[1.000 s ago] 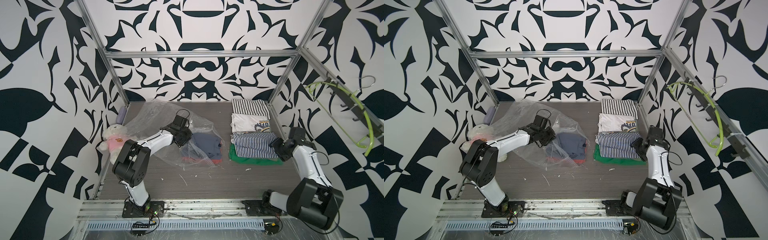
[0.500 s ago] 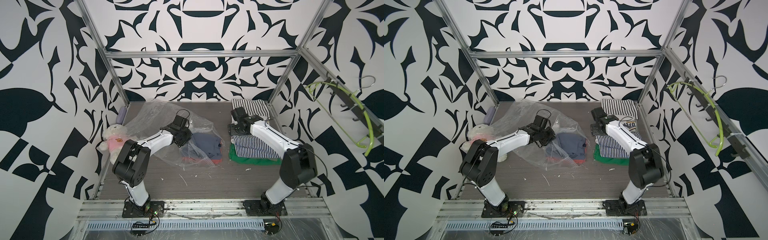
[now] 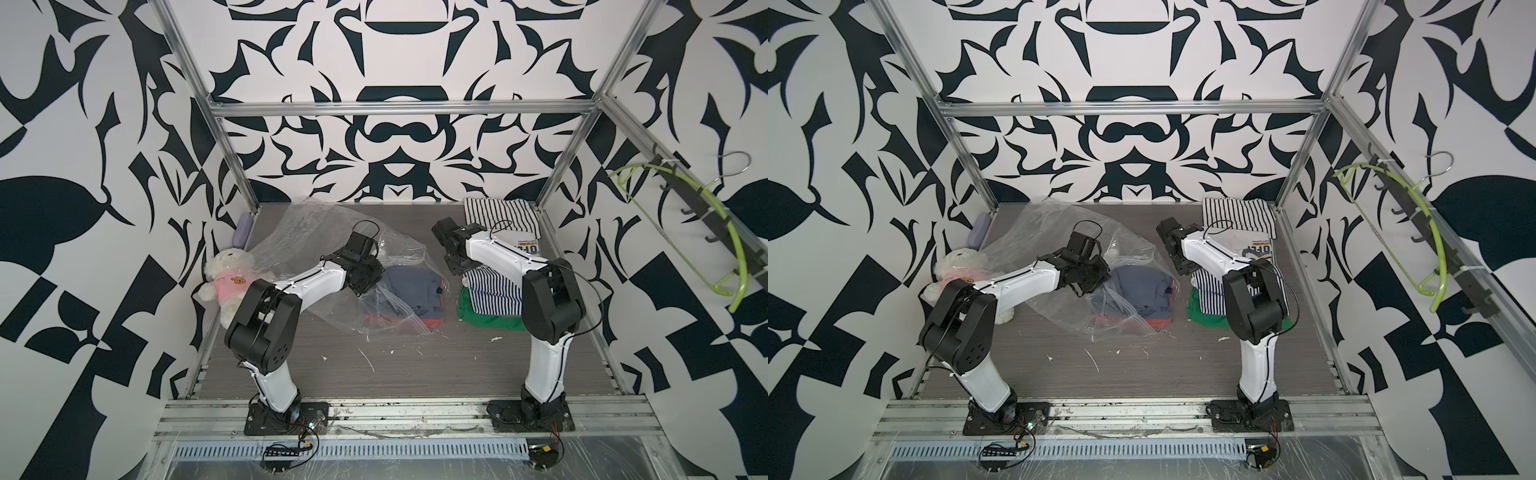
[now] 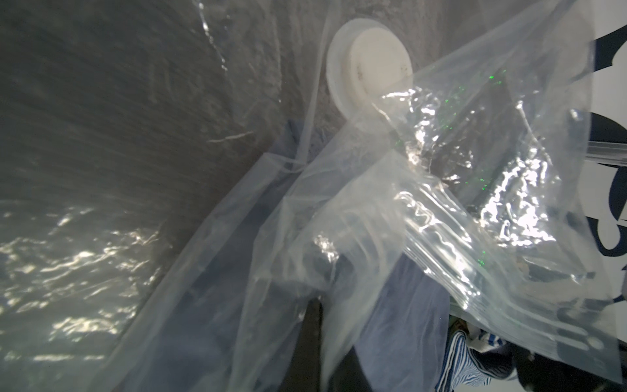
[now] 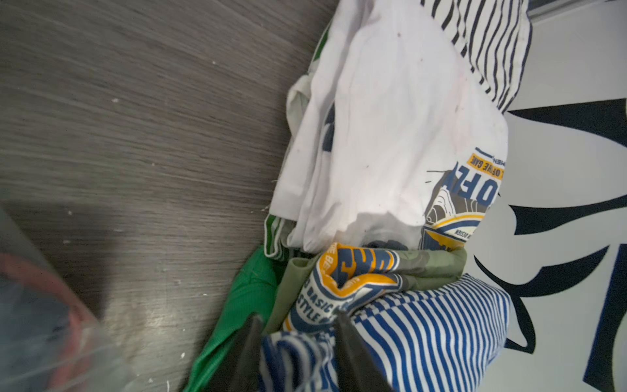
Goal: Take the tank top out of the vacuum bag
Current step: Adjust the tank top at the center of the board.
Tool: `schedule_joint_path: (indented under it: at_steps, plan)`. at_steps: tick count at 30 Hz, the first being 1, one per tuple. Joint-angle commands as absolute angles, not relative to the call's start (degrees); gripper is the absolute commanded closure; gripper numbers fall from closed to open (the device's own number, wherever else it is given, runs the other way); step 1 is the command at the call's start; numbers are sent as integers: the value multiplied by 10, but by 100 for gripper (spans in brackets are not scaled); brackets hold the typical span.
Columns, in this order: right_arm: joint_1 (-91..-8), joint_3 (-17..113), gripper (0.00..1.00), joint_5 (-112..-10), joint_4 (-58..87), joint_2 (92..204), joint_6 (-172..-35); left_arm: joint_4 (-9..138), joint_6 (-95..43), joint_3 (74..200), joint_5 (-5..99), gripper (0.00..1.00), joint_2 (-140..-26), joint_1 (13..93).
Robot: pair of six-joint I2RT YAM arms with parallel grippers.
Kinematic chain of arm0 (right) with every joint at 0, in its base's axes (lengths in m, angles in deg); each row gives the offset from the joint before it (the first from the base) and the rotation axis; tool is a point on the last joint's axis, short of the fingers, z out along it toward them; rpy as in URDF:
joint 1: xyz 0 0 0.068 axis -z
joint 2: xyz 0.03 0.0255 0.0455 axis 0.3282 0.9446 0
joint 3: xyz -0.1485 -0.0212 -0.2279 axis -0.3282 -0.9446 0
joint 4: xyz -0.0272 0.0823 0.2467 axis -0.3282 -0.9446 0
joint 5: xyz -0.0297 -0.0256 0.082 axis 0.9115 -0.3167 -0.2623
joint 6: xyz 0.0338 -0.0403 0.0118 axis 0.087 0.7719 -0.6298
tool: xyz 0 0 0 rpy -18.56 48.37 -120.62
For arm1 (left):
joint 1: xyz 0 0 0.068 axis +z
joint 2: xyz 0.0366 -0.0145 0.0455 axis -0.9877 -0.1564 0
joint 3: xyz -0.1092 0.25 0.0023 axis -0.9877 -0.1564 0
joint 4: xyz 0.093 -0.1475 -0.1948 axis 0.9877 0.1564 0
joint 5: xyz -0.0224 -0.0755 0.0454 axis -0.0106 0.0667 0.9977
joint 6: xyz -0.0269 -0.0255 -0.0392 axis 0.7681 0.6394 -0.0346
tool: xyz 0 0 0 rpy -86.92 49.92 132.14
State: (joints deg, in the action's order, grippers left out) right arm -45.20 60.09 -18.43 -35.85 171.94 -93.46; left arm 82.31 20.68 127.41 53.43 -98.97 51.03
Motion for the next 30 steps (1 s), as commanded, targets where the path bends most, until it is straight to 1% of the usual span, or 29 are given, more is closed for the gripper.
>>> schedule_joint_path:
  at_steps: [1,2,7,10,14,18,21,27,28,30]
  plan:
    - [-451,635,84,-155,-377,1712,-936,845,198,1263,540,100,-991,509]
    - [-449,638,100,-150,-377,1710,-937,846,197,1264,541,100,-992,510]
    - [-438,632,100,-129,-336,1668,-951,848,196,1266,544,100,-992,510]
    - [-421,623,100,-160,-296,1643,-959,847,197,1267,542,100,-995,510]
    - [-400,626,100,-205,-273,1637,-968,848,197,1269,544,100,-997,510]
    - [-380,632,100,-212,-254,1663,-969,848,197,1272,542,100,-1000,510]
    - [-363,641,100,-237,-235,1691,-973,848,197,1276,538,100,-1005,510]
    - [-351,695,100,-358,-235,1765,-975,848,198,1280,539,100,-1008,510]
    - [-349,704,96,-375,-242,1776,-976,848,197,1281,538,100,-1008,511]
    - [-345,708,84,-401,-245,1772,-980,849,197,1282,538,100,-1007,510]
